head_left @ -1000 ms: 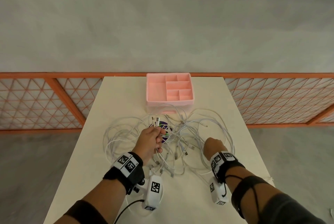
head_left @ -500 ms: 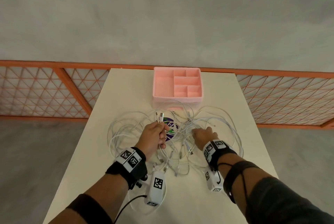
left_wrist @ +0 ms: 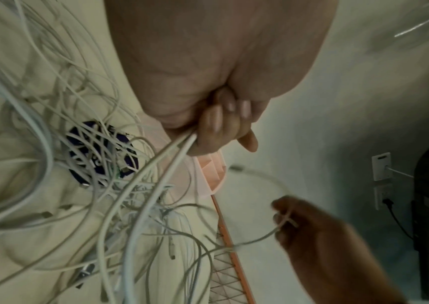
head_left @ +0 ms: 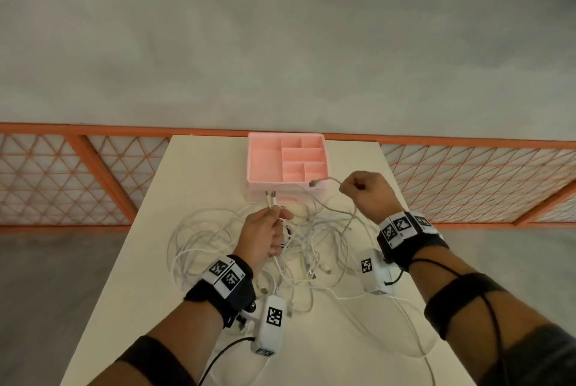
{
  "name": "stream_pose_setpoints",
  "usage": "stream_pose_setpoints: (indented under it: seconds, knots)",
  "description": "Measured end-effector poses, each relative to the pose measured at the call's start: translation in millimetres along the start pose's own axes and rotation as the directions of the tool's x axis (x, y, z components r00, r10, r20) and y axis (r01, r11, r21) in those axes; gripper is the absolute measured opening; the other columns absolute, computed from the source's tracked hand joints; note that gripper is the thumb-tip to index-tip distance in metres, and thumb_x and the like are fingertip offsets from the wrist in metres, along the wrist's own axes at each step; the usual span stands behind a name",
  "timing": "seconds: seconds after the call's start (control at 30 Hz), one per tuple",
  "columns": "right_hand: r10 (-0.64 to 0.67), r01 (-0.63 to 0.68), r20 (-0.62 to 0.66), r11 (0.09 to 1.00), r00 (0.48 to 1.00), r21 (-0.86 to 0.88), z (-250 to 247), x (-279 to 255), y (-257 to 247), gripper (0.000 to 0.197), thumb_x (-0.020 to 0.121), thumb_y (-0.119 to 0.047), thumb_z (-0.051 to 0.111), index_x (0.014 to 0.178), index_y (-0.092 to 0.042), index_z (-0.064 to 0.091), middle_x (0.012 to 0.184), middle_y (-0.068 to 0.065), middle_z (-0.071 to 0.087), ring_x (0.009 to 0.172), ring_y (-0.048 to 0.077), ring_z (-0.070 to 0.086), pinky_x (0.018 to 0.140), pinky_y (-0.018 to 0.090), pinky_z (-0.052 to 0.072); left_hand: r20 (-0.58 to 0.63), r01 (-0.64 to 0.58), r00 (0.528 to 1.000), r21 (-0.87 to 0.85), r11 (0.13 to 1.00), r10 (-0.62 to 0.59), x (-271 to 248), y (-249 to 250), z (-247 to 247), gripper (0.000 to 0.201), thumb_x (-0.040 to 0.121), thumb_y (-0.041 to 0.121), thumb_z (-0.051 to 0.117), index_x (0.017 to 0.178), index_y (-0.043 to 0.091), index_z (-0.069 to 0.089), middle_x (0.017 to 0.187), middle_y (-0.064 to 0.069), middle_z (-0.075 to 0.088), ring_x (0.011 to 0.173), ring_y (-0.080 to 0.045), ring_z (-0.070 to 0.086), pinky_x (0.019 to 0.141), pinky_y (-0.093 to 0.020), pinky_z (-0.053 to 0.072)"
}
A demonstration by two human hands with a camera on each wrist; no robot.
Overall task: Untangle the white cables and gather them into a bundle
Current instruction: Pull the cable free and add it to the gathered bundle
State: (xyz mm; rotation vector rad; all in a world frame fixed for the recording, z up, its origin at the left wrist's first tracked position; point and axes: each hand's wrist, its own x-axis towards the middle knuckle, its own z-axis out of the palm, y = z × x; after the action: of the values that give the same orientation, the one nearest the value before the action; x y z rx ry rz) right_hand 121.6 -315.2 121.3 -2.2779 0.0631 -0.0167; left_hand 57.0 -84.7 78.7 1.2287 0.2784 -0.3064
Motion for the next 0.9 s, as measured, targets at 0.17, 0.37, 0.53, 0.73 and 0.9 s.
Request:
stream_pose_setpoints:
  seconds: [0.17, 0.37, 0.53, 0.73, 0.9]
  knots:
    - [-0.089, 0.111, -0.068, 0.889, 0.994, 0.445, -11, -17, -44, 0.012, 0.094, -0.004, 0.057, 0.082, -0.002, 0.059, 0.066, 0.016, 0.066, 0.056, 0.019, 0.053, 0.054, 0.020, 0.044, 0.018, -0.015, 1.000, -0.007, 1.000, 0.015, -1, 1, 12, 0.031, 0.107, 0.022, 0.041, 0.099, 0.003, 0.064, 0.056, 0.003, 0.028, 0.041, -0.008, 0.022, 0.041, -0.018, 0.018]
    - [-0.198, 0.096, 0.214, 0.907, 0.957, 0.409, 35, -54, -47, 0.009, 0.094, -0.004, 0.061, 0.084, -0.004, 0.062, 0.061, 0.008, 0.067, 0.055, 0.022, 0.056, 0.055, 0.030, 0.047, -0.013, 0.005, 1.000, -0.169, 0.986, -0.007, 3, 2, 21, 0.030, 0.108, 0.023, 0.038, 0.102, 0.006, 0.062, 0.059, 0.002, 0.034, 0.046, -0.010, 0.029, 0.046, -0.025, 0.029]
    - [-0.195, 0.069, 0.335, 0.933, 0.922, 0.353, 69, -84, -32, 0.007, 0.092, -0.005, 0.063, 0.087, 0.000, 0.062, 0.061, -0.003, 0.065, 0.052, 0.005, 0.056, 0.054, 0.017, 0.044, -0.078, -0.015, 0.997, -0.156, 0.988, 0.003, 5, 4, 19, 0.024, 0.105, 0.016, 0.040, 0.094, 0.005, 0.059, 0.059, -0.004, 0.036, 0.044, -0.019, 0.038, 0.045, -0.030, 0.037]
    - [-0.184, 0.103, 0.360, 0.967, 0.915, 0.232, 75, -91, -20, 0.012, 0.091, -0.019, 0.066, 0.083, -0.012, 0.063, 0.062, 0.006, 0.065, 0.055, 0.013, 0.057, 0.063, 0.030, 0.049, -0.125, 0.030, 0.991, -0.159, 0.987, -0.050, 8, -1, 14, 0.035, 0.105, 0.035, 0.047, 0.089, 0.008, 0.062, 0.062, 0.001, 0.046, 0.053, -0.015, 0.042, 0.051, -0.029, 0.034]
    - [-0.179, 0.181, 0.378, 0.983, 0.908, 0.031, 74, -87, -4, 0.012, 0.089, -0.014, 0.062, 0.078, -0.018, 0.059, 0.064, -0.007, 0.060, 0.057, 0.004, 0.054, 0.060, 0.021, 0.045, -0.078, -0.033, 0.997, -0.219, 0.975, 0.016, 4, 2, 15, 0.036, 0.107, 0.028, 0.041, 0.074, 0.015, 0.046, 0.061, 0.001, 0.039, 0.057, -0.016, 0.043, 0.057, -0.031, 0.037]
